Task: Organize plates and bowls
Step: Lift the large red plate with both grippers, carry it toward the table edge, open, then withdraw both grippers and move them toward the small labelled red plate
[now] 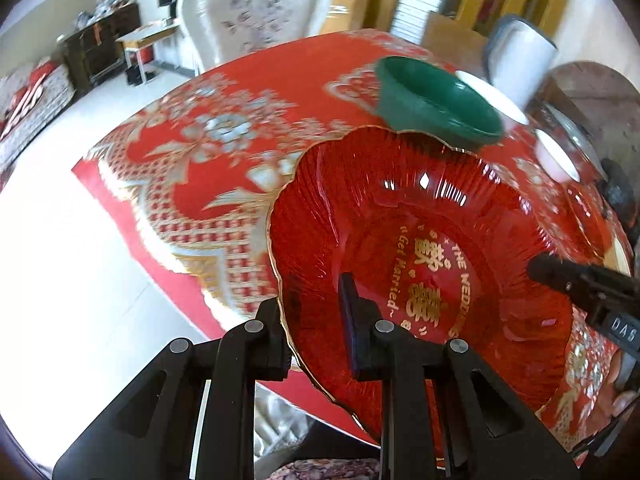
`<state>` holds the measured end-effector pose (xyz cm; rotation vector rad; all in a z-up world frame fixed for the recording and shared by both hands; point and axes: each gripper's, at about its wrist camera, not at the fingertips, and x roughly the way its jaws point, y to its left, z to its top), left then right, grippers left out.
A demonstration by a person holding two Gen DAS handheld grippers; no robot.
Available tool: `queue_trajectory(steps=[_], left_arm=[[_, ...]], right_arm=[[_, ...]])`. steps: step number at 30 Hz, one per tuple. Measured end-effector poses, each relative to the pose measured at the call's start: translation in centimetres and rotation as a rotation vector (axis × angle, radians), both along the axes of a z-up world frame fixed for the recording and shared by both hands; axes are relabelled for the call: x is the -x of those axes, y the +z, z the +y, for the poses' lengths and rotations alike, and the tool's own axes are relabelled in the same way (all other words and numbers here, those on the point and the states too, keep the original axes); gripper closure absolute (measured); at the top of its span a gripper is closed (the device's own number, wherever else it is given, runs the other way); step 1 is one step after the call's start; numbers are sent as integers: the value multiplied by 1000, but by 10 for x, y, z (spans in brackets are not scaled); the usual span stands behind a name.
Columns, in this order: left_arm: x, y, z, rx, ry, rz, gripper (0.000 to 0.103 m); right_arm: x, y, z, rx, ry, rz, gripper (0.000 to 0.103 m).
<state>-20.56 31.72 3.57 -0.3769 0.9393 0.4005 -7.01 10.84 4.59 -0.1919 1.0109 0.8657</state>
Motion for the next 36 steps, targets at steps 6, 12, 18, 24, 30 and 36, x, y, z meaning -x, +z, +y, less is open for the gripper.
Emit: queue_trajectory(steps=[6,12,18,24,30,36], left_arm=[[-4,-11,26,-1,49,-8,83],[-19,-18,39,10,55,-25,83],[-30,-19,43,14,55,-32,83],[-31,-21,48,17,63,-12,77],[-17,-6,51,-37,115,-60,47],[-11,27,29,-164,88,-117,32]], right_arm=[[-2,-25,28,21,13,45,84],[-2,-20,31,15,-16,32,85],[0,-21,35,46,-30,14,84],[-8,-22,30,15,-44,66,82],[-10,-20,18,-8,-64,88,61],[-8,-11,-2,-48,-92,108,56]])
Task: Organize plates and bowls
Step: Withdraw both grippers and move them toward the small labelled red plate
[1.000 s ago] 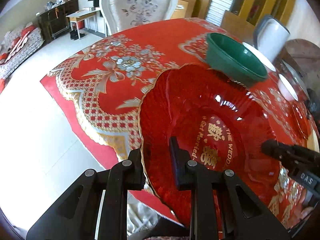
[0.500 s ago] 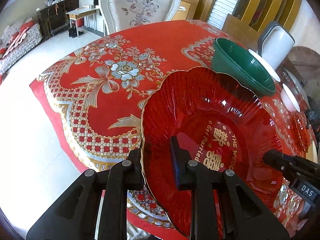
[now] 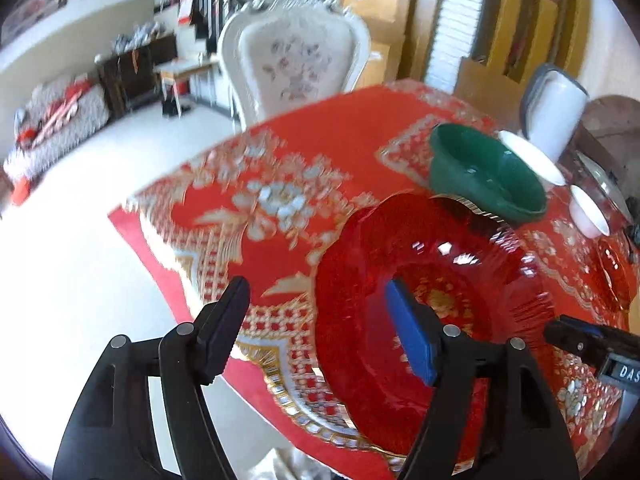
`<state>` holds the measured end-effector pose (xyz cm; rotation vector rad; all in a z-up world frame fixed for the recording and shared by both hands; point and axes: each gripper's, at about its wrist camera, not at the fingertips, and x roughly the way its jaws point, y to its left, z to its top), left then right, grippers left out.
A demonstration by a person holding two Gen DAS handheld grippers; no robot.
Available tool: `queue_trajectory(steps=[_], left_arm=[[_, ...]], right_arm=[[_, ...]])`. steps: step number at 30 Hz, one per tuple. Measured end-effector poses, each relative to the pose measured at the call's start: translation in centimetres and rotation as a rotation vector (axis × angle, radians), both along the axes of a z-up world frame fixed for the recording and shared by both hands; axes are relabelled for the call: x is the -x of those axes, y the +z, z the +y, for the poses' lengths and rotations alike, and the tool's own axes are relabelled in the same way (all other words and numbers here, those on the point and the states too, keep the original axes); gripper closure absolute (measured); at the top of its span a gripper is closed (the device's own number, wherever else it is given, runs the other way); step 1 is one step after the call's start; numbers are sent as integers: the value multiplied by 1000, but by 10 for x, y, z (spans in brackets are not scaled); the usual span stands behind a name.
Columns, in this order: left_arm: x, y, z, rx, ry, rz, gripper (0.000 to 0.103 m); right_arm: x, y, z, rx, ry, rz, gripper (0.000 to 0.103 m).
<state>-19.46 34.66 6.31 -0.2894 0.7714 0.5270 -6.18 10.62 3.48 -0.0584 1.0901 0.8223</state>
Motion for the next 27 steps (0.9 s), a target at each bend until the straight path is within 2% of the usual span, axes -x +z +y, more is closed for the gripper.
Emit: queue_trajectory(steps=[4,9,17,27], left_arm=[[-6,19,-26,-36,-56,-37,32],[-28,36,-70,-28,-161,-78,32],[-77,35,-145,-15,-334,-72,32],[-130,26,-219,-7,-485,-35,32]], right_arm=[[-3,8,-20,-22,-37,-6,55],[-8,16,-56,-33,-113,-24,54],[-25,20,-114,-31,-252,-33,50],[-47,16,-180,-42,-388,-14,50]])
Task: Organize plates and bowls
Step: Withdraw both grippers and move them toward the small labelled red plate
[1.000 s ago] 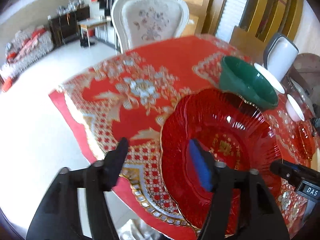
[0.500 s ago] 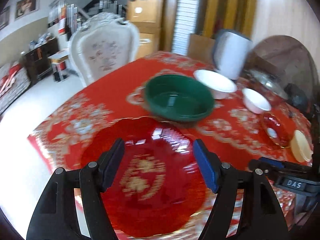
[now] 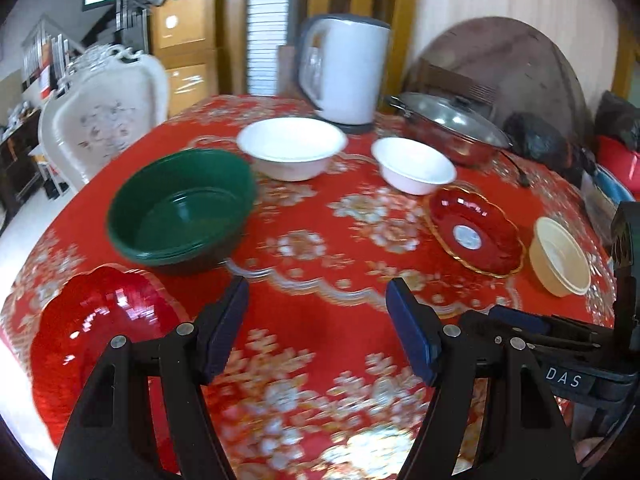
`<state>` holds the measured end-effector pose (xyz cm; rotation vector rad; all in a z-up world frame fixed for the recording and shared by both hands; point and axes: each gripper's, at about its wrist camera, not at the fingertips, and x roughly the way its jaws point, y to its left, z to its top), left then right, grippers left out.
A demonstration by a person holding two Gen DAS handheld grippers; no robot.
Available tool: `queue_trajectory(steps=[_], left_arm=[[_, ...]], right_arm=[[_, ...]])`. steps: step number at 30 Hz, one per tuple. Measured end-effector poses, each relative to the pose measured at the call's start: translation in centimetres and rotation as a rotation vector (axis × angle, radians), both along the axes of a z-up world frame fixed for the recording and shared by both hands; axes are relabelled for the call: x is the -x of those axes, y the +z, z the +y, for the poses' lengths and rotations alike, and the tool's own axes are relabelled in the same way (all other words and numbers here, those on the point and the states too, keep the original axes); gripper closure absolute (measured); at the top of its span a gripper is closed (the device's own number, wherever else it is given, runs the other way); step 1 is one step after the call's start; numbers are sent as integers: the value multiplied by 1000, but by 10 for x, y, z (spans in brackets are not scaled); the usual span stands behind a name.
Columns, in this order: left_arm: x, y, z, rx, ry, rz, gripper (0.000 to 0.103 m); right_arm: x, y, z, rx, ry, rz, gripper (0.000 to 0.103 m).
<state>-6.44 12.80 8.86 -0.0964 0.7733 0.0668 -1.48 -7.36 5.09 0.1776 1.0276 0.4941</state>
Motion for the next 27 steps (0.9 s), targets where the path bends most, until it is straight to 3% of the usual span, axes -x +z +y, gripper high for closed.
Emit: queue_trajectory(steps=[12,27], left_arm=[[-32,-15,-59,9,-96,53,32],[-40,-20,-74,9,-108,66,32]], right_arm=[[-11,-5,-54,-9,-127,4,45],[-17,-7,-79,-37,-170,16,44]])
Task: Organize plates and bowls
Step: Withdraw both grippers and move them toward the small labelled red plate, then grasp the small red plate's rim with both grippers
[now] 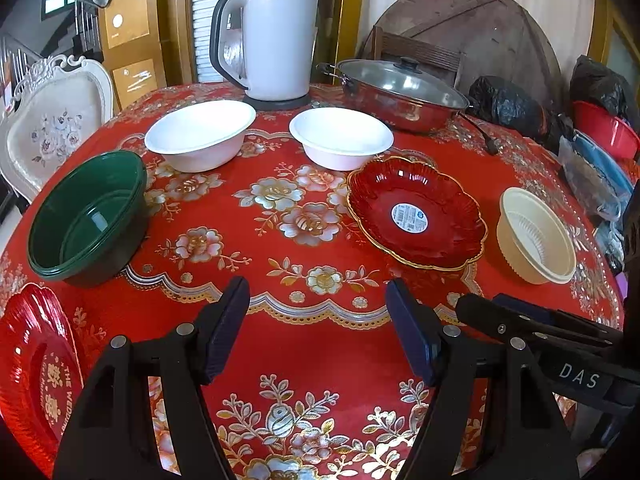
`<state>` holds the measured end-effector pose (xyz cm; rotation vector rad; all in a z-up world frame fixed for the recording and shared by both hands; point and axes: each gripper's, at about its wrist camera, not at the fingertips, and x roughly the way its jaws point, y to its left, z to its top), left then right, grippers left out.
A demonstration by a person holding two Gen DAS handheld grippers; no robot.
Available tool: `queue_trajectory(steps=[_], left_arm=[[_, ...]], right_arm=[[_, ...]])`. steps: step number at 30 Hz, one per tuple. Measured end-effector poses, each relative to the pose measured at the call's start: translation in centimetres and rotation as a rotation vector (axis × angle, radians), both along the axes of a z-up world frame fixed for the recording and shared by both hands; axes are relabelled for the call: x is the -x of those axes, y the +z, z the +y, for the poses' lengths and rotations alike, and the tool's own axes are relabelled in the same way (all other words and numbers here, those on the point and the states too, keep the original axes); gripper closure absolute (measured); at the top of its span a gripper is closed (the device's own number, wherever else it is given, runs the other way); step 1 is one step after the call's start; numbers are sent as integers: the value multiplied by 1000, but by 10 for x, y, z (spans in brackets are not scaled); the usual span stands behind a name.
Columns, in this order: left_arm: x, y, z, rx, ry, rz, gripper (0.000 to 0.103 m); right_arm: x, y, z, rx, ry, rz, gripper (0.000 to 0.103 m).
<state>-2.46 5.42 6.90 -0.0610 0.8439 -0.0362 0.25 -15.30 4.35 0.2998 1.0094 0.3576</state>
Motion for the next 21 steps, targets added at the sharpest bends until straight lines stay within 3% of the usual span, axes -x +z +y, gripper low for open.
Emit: queue_trajectory(steps=[21], left_arm=[[-35,-5,-13,-3,9,11,32]], right_arm=[[-32,14,-21,48,-42,-34,44]])
